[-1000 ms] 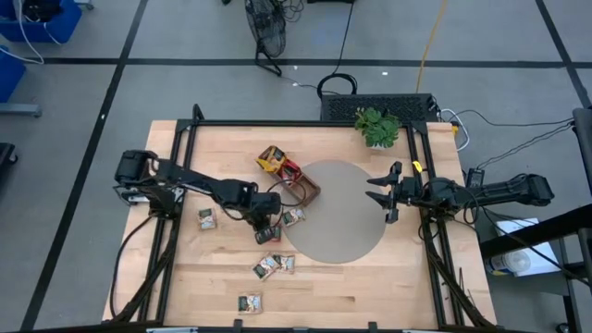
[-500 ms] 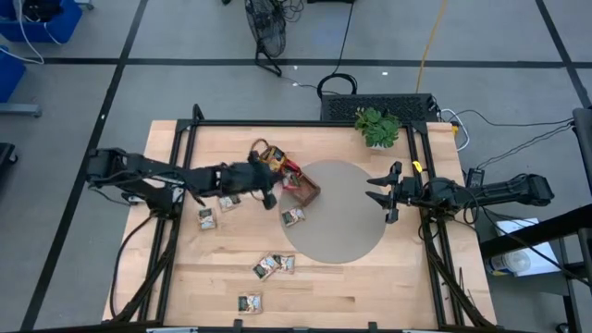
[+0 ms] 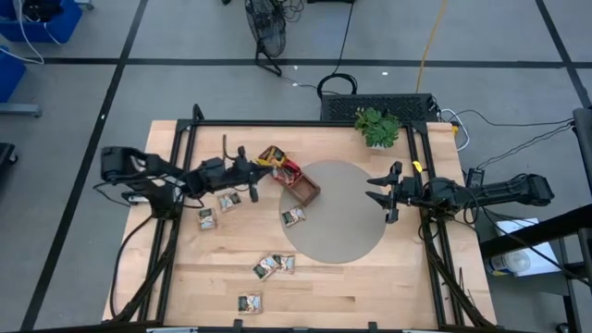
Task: Pick & Place Tea
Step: Put the red tea bag into the middle section of the wooden organizer
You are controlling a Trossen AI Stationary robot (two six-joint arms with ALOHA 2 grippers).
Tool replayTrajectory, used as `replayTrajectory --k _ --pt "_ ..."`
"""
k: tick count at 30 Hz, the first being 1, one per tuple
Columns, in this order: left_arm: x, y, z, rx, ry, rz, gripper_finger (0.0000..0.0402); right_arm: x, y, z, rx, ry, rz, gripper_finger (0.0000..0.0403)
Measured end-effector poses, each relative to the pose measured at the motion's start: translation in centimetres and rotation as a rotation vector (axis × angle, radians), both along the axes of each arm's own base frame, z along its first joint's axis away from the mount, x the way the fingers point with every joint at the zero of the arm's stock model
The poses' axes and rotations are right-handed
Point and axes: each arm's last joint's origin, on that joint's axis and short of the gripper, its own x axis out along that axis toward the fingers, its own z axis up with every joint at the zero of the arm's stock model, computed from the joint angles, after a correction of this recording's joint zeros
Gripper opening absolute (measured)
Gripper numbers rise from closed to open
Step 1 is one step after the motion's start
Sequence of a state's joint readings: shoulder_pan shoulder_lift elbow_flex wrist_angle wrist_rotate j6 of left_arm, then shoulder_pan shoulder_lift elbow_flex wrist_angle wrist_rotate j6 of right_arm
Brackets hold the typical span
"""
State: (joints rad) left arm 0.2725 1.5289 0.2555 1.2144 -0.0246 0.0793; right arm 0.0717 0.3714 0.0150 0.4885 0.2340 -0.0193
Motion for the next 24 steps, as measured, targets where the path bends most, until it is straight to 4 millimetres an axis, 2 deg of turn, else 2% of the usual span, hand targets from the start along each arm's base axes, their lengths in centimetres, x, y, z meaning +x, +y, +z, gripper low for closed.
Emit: replayTrajectory --k 8,13,24 --pt "2.9 1.0 -2.4 0.050 0.098 -0.015 0.0000 0.0 0.0 0.0 0.000 0.000 0.000 0.0155" --pt "4.5 1.4 -3.1 0.067 0.117 -0.027 0.0000 0.0 0.0 0.0 0.000 0.000 0.000 0.0155" --pt "4.8 2.5 -5.1 0.073 0.192 -0.001 0.0000 0.0 0.0 0.0 0.000 0.000 0.000 0.0155"
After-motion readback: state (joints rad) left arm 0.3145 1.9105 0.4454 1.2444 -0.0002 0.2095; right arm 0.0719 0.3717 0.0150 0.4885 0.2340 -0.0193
